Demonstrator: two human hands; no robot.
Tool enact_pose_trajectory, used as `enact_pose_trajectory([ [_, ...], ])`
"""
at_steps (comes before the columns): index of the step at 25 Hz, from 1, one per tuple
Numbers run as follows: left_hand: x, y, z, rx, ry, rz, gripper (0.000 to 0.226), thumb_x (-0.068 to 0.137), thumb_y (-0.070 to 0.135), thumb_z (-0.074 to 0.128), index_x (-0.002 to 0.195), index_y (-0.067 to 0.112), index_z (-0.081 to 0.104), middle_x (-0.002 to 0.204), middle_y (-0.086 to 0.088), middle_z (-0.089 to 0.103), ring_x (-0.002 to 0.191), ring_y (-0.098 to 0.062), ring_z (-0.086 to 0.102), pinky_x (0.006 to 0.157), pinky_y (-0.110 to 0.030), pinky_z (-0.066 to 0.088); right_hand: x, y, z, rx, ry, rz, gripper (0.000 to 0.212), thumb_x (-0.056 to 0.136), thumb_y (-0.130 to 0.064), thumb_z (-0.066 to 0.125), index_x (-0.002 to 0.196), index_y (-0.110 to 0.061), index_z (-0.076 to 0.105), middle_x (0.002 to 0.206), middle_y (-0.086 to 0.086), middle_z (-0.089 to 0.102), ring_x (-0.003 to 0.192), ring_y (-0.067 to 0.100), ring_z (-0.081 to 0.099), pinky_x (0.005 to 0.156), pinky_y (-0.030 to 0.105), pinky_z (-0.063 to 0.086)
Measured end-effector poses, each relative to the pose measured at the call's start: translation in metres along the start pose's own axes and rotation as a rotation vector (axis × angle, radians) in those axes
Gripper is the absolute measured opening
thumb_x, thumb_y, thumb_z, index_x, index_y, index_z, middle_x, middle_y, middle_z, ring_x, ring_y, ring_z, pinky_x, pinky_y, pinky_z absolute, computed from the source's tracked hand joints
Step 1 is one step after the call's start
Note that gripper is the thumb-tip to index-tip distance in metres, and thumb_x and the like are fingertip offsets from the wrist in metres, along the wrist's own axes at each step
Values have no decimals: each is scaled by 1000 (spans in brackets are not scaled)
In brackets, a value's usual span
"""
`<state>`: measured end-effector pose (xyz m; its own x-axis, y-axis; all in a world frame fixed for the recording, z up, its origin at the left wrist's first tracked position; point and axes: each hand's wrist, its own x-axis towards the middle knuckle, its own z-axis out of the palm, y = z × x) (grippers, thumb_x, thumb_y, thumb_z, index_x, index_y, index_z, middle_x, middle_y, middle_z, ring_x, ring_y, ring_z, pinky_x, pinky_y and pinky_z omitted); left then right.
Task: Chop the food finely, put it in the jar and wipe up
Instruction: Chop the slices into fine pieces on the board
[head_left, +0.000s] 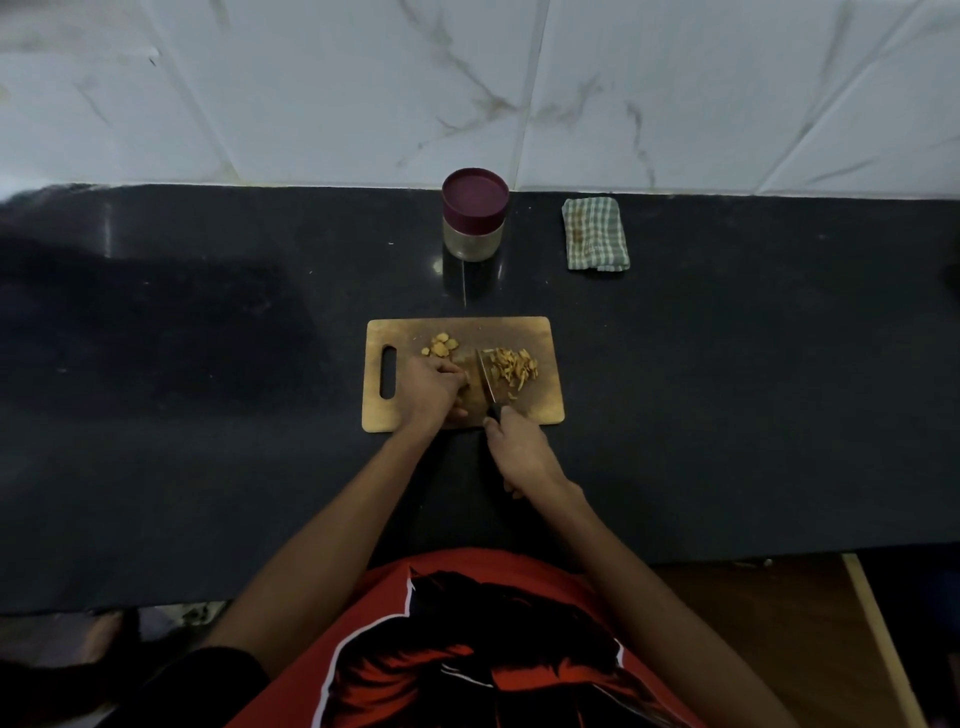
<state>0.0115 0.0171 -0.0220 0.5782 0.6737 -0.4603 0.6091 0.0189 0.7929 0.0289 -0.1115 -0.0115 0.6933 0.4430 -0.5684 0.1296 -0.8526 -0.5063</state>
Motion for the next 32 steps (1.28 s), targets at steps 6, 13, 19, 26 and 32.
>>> enact_pose_trajectory([
  [6,5,0,3,-9,20,-31,7,84,11,68,78,14,69,66,-4,66,49,-14,64,56,-37,60,4,-4,6,49,-35,-31,29,105,-32,35,104,-9,53,98,15,65,82,31,66,71,49,58],
  [13,9,5,1,-21,-25,-63,13,85,7,67,73,12,66,72,-7,67,60,-19,68,59,-38,60,8,-1,11,39,-60,-17,26,105,-30,35,106,-9,51,99,14,63,76,30,67,62,45,58],
  [19,9,8,6,8,9,-81,18,86,7,66,69,12,65,69,-6,66,58,-17,68,56,-35,60,13,-8,17,-39,-54,37,25,104,-29,37,110,-9,50,108,15,61,94,32,64,82,52,55],
  [26,4,7,11,31,75,-50,13,84,10,68,72,13,66,67,-1,65,55,-11,66,52,-30,59,7,-3,19,-89,-60,47,28,104,-28,36,115,-6,49,115,18,62,100,35,63,83,50,53],
  [32,2,3,9,45,44,-19,5,87,10,65,83,9,68,69,-4,65,56,-14,66,52,-31,58,-3,15,8,-104,24,41,29,105,-30,36,112,-7,51,112,17,63,101,35,63,78,42,50],
])
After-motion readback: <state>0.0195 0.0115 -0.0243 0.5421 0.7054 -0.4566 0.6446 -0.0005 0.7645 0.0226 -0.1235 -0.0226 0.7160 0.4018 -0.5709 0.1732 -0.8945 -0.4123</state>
